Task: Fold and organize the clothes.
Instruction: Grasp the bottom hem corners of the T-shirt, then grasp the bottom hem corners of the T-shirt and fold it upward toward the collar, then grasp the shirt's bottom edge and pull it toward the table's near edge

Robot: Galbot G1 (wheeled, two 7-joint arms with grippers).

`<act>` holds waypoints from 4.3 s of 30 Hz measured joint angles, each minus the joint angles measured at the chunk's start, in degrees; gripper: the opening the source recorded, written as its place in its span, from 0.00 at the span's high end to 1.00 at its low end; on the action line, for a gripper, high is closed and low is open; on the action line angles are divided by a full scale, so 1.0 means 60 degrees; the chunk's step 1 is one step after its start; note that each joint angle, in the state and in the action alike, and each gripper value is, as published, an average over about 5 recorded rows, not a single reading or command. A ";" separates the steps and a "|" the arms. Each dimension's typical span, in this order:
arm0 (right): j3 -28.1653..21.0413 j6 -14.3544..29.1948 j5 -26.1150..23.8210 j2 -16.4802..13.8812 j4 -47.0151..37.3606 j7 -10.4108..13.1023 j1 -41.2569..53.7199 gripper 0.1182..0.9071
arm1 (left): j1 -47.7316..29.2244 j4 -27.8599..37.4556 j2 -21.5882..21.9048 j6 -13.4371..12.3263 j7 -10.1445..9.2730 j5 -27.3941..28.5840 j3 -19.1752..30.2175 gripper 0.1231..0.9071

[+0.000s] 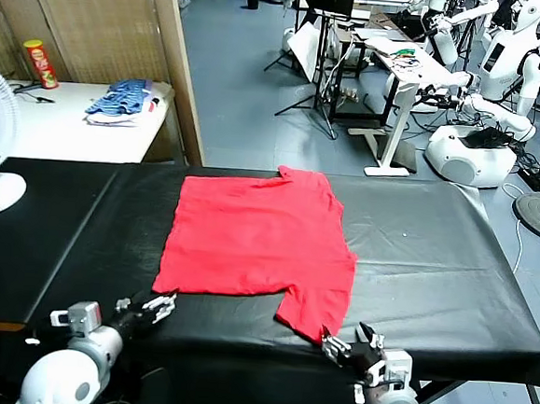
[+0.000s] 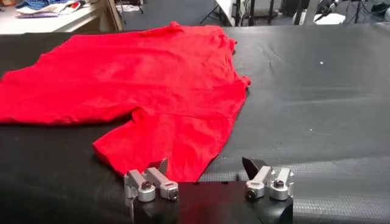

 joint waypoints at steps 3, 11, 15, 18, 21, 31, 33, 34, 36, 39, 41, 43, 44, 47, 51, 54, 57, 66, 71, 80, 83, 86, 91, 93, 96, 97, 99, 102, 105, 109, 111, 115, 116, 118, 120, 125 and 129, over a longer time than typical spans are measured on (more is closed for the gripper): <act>-0.0021 0.0007 -0.0044 0.0032 -0.0067 -0.0002 -0.0001 0.37 | -0.0031 0.0078 0.0015 -0.0061 -0.0005 -0.0002 -0.0001 0.14; -0.0181 0.0031 -0.0221 0.0180 -0.0264 0.0037 -0.0046 0.85 | 0.0000 0.0243 0.0025 -0.0166 0.0064 0.0002 0.0018 0.57; -0.0134 0.0029 -0.0252 0.0174 -0.0195 0.0115 -0.0140 0.99 | 0.0047 0.0192 -0.0017 -0.0155 0.0172 0.0004 0.0105 0.85; -0.0037 -0.0002 -0.0276 0.0146 -0.0051 0.0205 -0.0263 1.00 | 0.0082 0.0123 -0.0072 -0.0136 0.0197 0.0064 0.0167 0.97; 0.0095 -0.0119 -0.0291 0.0096 0.0243 0.0289 -0.0469 1.00 | 0.0177 0.0023 -0.0108 -0.0149 0.0156 0.0179 0.0177 1.00; 0.0728 0.0238 -0.0082 -0.0168 0.1419 0.0129 -0.1213 1.00 | 0.1127 -0.1067 0.0072 -0.0174 -0.0120 0.0140 -0.0228 1.00; 0.0859 0.0588 0.0121 -0.0253 0.1358 -0.0012 -0.1057 1.00 | 0.1263 -0.1334 0.0064 -0.0330 -0.0126 0.0055 -0.0275 1.00; 0.0911 0.0782 0.0210 -0.0302 0.1278 -0.0096 -0.0931 1.00 | 0.1280 -0.1429 0.0041 -0.0448 -0.0125 0.0029 -0.0277 1.00; 0.0973 0.1206 0.0356 -0.0425 0.0980 -0.0290 -0.0572 1.00 | 0.1216 -0.1528 -0.0037 -0.0701 -0.0120 0.0032 -0.0236 1.00; 0.0943 0.1829 0.0447 -0.0607 0.0257 -0.0541 0.0165 1.00 | 0.0920 -0.1487 -0.0193 -0.0980 -0.0115 0.0095 -0.0097 1.00; 0.0866 0.2231 0.0465 -0.0692 -0.0328 -0.0665 0.0728 1.00 | 0.0628 -0.1364 -0.0299 -0.1125 -0.0131 0.0163 0.0018 1.00; 0.0751 0.2588 0.0468 -0.0746 -0.0917 -0.0760 0.1275 1.00 | 0.0308 -0.1173 -0.0399 -0.1277 -0.0177 0.0236 0.0133 1.00; 0.0684 0.2744 0.0465 -0.0762 -0.1211 -0.0799 0.1536 1.00 | 0.0145 -0.1062 -0.0449 -0.1350 -0.0206 0.0264 0.0186 1.00; 0.0441 0.3062 0.0445 -0.0771 -0.2064 -0.0871 0.2256 1.00 | -0.0315 -0.0686 -0.0589 -0.1531 -0.0263 0.0351 0.0322 1.00; 0.0067 0.3251 0.0299 -0.0730 -0.3159 -0.0885 0.3142 1.00 | -0.0877 -0.0130 -0.0694 -0.1657 -0.0308 0.0591 0.0468 1.00; -0.0147 0.3394 0.0231 -0.0731 -0.3870 -0.0899 0.3734 1.00 | -0.1294 0.0314 -0.0756 -0.1706 -0.0351 0.0804 0.0574 1.00; -0.0300 0.3544 0.0240 -0.0724 -0.4447 -0.0926 0.4243 1.00 | -0.1678 0.0753 -0.0800 -0.1759 -0.0368 0.0988 0.0646 1.00; -0.0669 0.3800 0.0259 -0.0607 -0.5434 -0.1113 0.5206 1.00 | -0.2498 0.1828 -0.0774 -0.1846 -0.0330 0.1341 0.0881 1.00; -0.0741 0.3360 0.0326 -0.0752 -0.5547 -0.1406 0.5428 0.95 | -0.2832 0.2128 -0.0693 -0.1789 -0.0312 0.1417 0.1010 1.00; -0.0319 0.2557 0.0707 -0.1483 -0.3902 -0.1531 0.4254 0.36 | -0.2630 0.1964 -0.0583 -0.1634 -0.0235 0.1514 0.0858 0.60; -0.0114 0.2579 0.0615 -0.1689 -0.3241 -0.1570 0.3633 0.20 | -0.2387 0.1781 -0.0568 -0.1590 -0.0173 0.1605 0.0799 0.39; 0.0054 0.2673 0.0505 -0.1823 -0.2772 -0.1636 0.3072 0.15 | -0.2073 0.1600 -0.0561 -0.1535 -0.0066 0.1656 0.0767 0.21; 0.0151 0.2774 0.0396 -0.1872 -0.2535 -0.1662 0.2525 0.14 | -0.1690 0.1468 -0.0589 -0.1335 0.0020 0.1421 0.0748 0.14; 0.0127 0.2782 0.0349 -0.1846 -0.2540 -0.1661 0.2456 0.17 | -0.1649 0.1501 -0.0624 -0.1262 0.0020 0.1247 0.0737 0.14; 0.0064 0.2799 0.0250 -0.1791 -0.2606 -0.1672 0.2434 0.28 | -0.1631 0.1599 -0.0666 -0.1211 0.0022 0.1080 0.0713 0.17; 0.0037 0.2806 0.0212 -0.1772 -0.2645 -0.1680 0.2441 0.32 | -0.1625 0.1628 -0.0669 -0.1209 0.0028 0.1060 0.0705 0.21; -0.0027 0.2821 0.0133 -0.1737 -0.2753 -0.1701 0.2482 0.39 | -0.1614 0.1681 -0.0658 -0.1215 0.0051 0.1050 0.0690 0.31; -0.0133 0.2833 0.0043 -0.1694 -0.2970 -0.1721 0.2591 0.53 | -0.1623 0.1754 -0.0639 -0.1225 0.0100 0.1049 0.0680 0.50; -0.0209 0.2853 0.0038 -0.1682 -0.3187 -0.1706 0.2705 0.74 | -0.1664 0.1862 -0.0636 -0.1226 0.0127 0.1060 0.0689 0.71; -0.0202 0.2728 0.0290 -0.1767 -0.3242 -0.1541 0.2765 0.95 | -0.1695 0.1948 -0.0608 -0.1214 0.0169 0.1085 0.0727 0.95; -0.0163 0.2492 0.0559 -0.1855 -0.3120 -0.1393 0.2728 0.99 | -0.1674 0.1923 -0.0555 -0.1199 0.0195 0.1136 0.0752 0.99; -0.0013 0.1730 0.1303 -0.2136 -0.2553 -0.0970 0.2571 0.99 | -0.1518 0.1752 -0.0359 -0.1132 0.0194 0.1285 0.0801 1.00; 0.0029 0.1521 0.1461 -0.2220 -0.2385 -0.0862 0.2519 0.99 | -0.1456 0.1690 -0.0291 -0.1108 0.0187 0.1333 0.0816 1.00; 0.0105 0.1094 0.1690 -0.2389 -0.2041 -0.0668 0.2393 0.99 | -0.1289 0.1527 -0.0125 -0.1053 0.0185 0.1478 0.0848 1.00; 0.0184 0.0698 0.1801 -0.2541 -0.1732 -0.0512 0.2241 0.99 | -0.1064 0.1311 0.0063 -0.1000 0.0201 0.1668 0.0861 1.00; 0.0411 -0.0031 0.1904 -0.2729 -0.1014 -0.0277 0.1700 0.99 | -0.0262 0.0550 0.0569 -0.0795 0.0201 0.1986 0.0719 1.00; 0.0603 -0.0287 0.1893 -0.2709 -0.0447 -0.0189 0.1055 0.99 | 0.0443 -0.0154 0.0906 -0.0651 0.0180 0.2026 0.0501 1.00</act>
